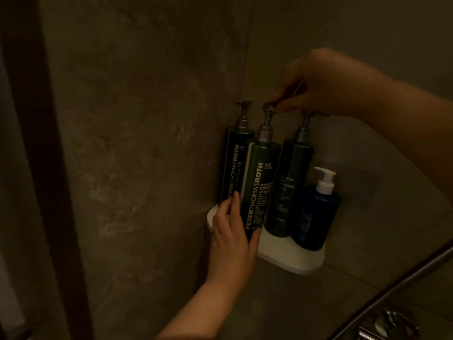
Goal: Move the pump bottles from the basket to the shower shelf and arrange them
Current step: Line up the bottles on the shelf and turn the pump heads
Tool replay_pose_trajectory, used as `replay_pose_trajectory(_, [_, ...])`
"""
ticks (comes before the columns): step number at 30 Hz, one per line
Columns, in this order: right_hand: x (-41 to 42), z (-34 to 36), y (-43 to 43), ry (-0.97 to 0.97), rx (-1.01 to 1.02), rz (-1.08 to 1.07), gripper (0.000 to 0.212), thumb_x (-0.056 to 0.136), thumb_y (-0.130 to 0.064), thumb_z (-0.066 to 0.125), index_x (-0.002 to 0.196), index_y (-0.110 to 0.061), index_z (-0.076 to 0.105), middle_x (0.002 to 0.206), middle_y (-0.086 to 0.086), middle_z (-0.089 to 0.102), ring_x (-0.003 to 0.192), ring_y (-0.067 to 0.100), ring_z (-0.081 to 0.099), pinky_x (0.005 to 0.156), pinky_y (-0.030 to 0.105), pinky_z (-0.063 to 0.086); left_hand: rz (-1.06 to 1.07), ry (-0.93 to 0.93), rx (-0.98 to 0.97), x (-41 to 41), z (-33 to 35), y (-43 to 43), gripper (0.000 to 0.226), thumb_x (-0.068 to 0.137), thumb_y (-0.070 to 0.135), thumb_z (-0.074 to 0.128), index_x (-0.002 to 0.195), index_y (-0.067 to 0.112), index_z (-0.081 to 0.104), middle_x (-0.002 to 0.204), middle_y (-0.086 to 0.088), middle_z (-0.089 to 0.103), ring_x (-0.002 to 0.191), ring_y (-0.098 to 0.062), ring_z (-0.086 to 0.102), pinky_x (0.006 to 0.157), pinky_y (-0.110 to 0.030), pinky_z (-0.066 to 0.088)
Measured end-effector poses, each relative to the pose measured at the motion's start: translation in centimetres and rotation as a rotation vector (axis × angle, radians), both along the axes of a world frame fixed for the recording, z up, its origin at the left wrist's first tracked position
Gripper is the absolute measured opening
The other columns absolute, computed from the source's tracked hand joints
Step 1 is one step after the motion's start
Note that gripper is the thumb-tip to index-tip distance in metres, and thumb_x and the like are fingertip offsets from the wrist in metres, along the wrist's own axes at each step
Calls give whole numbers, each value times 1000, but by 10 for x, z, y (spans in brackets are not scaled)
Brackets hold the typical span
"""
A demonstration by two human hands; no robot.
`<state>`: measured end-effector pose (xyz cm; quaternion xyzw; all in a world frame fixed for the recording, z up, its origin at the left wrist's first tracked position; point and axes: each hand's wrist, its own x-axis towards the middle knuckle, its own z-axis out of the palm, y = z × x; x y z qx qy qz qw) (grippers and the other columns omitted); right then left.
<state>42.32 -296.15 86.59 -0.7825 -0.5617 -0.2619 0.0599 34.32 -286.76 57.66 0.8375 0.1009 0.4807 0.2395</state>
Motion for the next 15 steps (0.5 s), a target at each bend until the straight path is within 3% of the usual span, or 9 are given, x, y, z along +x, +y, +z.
replay_pose_trajectory(4, [2,0,0,-44,-18,-9,15,77,-32,72,92,-30,72,84,-16,64,72,-10,53,62,10,37,32,-82,160,-1,-2,-4,86,73,15,77,142,12,27,132,-10,32,117,-26,42,94,-40,45])
replay_pose_trajectory(15, [11,3,4,-62,-59,-64,16,80,-27,70,95,-33,71,90,-11,68,70,-10,51,62,11,35,-11,-100,143,13,-1,1,81,74,9,77,140,16,31,128,-8,30,114,-24,38,93,-39,45])
